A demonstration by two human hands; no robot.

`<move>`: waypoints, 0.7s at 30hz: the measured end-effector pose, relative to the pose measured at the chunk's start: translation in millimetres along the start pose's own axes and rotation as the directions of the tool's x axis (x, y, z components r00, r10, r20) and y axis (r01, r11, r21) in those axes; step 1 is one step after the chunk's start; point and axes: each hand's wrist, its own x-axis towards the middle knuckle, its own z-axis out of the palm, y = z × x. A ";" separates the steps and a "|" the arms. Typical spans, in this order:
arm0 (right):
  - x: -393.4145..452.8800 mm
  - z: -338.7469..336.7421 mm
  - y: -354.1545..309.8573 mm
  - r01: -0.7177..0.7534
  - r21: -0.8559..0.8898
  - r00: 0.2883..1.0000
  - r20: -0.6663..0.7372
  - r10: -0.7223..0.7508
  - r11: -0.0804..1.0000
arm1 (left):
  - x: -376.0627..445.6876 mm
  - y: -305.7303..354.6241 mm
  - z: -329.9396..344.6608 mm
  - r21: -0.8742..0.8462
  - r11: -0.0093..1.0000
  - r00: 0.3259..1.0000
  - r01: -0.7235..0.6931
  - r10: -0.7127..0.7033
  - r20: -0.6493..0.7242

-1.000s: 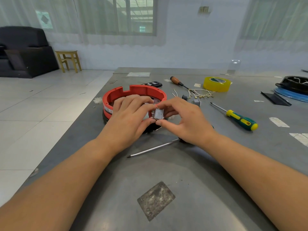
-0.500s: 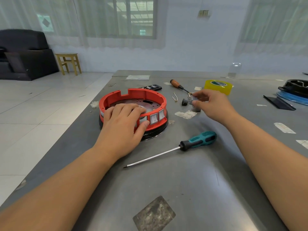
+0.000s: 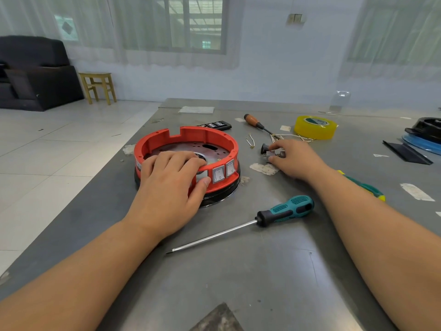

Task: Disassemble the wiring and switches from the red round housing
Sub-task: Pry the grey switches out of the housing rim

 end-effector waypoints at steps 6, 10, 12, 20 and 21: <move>-8.1 6.0 1.1 0.029 -0.092 1.000 0.013 -0.028 0.995 | -0.4 1.4 -2.2 0.002 1.000 1.000 0.006 -0.006 0.012; -5.8 8.5 7.4 0.036 -0.049 0.999 -0.011 -0.036 0.998 | 0.0 0.8 -1.8 0.001 1.000 1.000 0.005 -0.005 0.014; -4.6 8.8 12.4 0.043 -0.020 0.999 -0.022 -0.043 0.999 | 0.3 0.7 -1.1 0.005 1.000 1.000 0.005 -0.005 0.015; 0.4 9.4 24.7 0.022 -0.013 0.999 -0.032 -0.022 1.000 | 0.8 0.9 0.2 -0.006 1.000 1.000 0.006 -0.006 0.007; -0.7 9.0 24.4 0.016 -0.012 0.999 -0.032 -0.016 1.000 | 1.0 0.5 0.2 -0.005 1.000 1.000 0.004 -0.004 0.007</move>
